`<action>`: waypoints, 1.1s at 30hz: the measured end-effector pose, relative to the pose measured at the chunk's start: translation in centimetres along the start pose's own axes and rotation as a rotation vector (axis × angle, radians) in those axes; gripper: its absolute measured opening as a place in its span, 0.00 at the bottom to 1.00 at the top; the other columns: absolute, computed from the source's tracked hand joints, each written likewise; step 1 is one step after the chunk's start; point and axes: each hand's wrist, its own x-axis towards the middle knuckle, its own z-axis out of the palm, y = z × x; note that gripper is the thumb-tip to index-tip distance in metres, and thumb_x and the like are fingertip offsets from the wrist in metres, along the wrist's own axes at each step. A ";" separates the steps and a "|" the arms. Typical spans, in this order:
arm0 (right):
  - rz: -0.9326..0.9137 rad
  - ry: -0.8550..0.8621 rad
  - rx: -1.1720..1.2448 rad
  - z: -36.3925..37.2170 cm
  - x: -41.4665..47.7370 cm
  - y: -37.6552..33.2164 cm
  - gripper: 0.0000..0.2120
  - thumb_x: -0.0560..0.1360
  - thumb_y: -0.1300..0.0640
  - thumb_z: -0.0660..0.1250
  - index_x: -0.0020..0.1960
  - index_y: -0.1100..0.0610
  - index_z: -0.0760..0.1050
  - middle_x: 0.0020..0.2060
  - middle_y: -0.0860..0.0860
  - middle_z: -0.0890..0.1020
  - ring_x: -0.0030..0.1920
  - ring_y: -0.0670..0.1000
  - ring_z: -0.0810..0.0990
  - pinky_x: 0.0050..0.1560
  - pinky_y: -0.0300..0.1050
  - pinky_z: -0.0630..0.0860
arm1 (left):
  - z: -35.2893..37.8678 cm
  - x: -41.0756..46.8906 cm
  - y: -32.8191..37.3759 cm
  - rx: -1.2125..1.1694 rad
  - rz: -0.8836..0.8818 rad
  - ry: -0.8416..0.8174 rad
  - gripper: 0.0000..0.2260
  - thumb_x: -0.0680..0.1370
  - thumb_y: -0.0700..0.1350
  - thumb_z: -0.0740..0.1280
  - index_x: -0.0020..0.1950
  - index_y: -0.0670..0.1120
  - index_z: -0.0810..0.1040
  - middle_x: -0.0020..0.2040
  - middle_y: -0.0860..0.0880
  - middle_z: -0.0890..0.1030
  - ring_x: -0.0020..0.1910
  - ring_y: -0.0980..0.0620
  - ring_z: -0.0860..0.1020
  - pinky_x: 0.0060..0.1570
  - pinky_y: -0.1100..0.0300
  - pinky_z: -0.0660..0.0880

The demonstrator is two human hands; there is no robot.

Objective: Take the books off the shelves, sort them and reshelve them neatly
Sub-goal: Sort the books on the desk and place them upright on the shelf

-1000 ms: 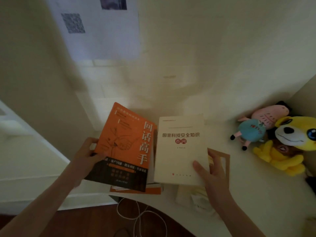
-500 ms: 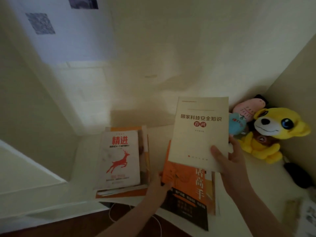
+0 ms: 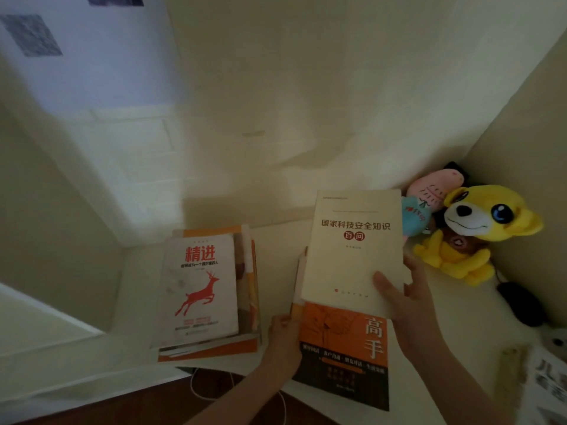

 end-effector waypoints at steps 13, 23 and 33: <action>0.104 -0.175 0.003 7.1 -0.6 3.0 0.25 0.73 0.62 0.69 0.66 0.49 0.66 0.55 0.51 0.82 0.50 0.54 0.84 0.47 0.54 0.82 | -13.7 -4.7 -0.4 -0.054 0.026 0.055 0.15 0.78 0.34 0.61 0.41 0.54 0.76 0.40 0.59 0.79 0.40 0.62 0.79 0.39 0.70 0.74; 0.205 -0.333 -0.044 14.0 -1.7 6.5 0.23 0.74 0.61 0.70 0.64 0.49 0.66 0.53 0.53 0.83 0.50 0.52 0.84 0.45 0.49 0.82 | -18.8 -4.0 -5.2 -0.713 0.055 0.255 0.37 0.73 0.39 0.69 0.71 0.63 0.54 0.58 0.58 0.74 0.51 0.55 0.80 0.38 0.60 0.81; 0.065 -0.459 -0.556 18.0 -1.6 7.9 0.19 0.74 0.60 0.69 0.61 0.50 0.69 0.53 0.43 0.75 0.56 0.45 0.76 0.42 0.27 0.73 | -18.6 -4.7 -9.7 -0.256 0.072 0.446 0.30 0.70 0.34 0.72 0.65 0.57 0.67 0.63 0.50 0.66 0.54 0.50 0.76 0.41 0.66 0.77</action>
